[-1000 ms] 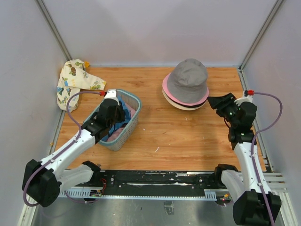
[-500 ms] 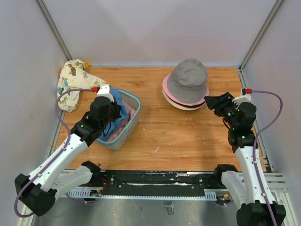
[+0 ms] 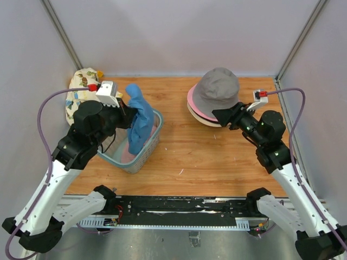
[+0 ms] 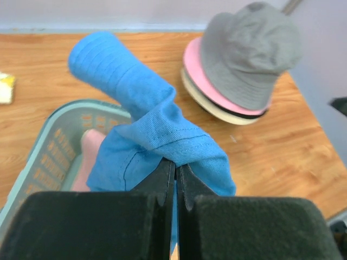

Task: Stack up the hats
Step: Pick up the hat from the bin, then stack the hat on the hat.

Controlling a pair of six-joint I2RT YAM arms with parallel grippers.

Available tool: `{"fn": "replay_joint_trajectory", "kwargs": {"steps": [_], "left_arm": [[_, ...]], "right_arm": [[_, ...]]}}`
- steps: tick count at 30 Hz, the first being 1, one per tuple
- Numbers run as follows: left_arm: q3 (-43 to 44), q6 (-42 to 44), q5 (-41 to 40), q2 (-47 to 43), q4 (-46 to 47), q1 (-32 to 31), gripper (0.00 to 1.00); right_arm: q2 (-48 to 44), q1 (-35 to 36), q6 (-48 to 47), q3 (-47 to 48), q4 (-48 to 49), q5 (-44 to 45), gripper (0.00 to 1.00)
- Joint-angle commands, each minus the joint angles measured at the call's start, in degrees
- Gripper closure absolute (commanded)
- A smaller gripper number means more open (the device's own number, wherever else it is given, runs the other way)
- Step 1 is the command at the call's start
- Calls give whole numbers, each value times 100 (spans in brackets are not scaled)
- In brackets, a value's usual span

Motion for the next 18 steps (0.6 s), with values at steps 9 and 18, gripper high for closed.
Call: {"fn": "replay_joint_trajectory", "kwargs": {"steps": [9,18], "left_arm": [[913,126,2997,237,551,-46,100],[902,-377,3993,623,1392,-46,99]], "right_arm": [[638,1228,-618,530,1176,-676,46],[866,1245,85,160,2434,-1489,42]]}}
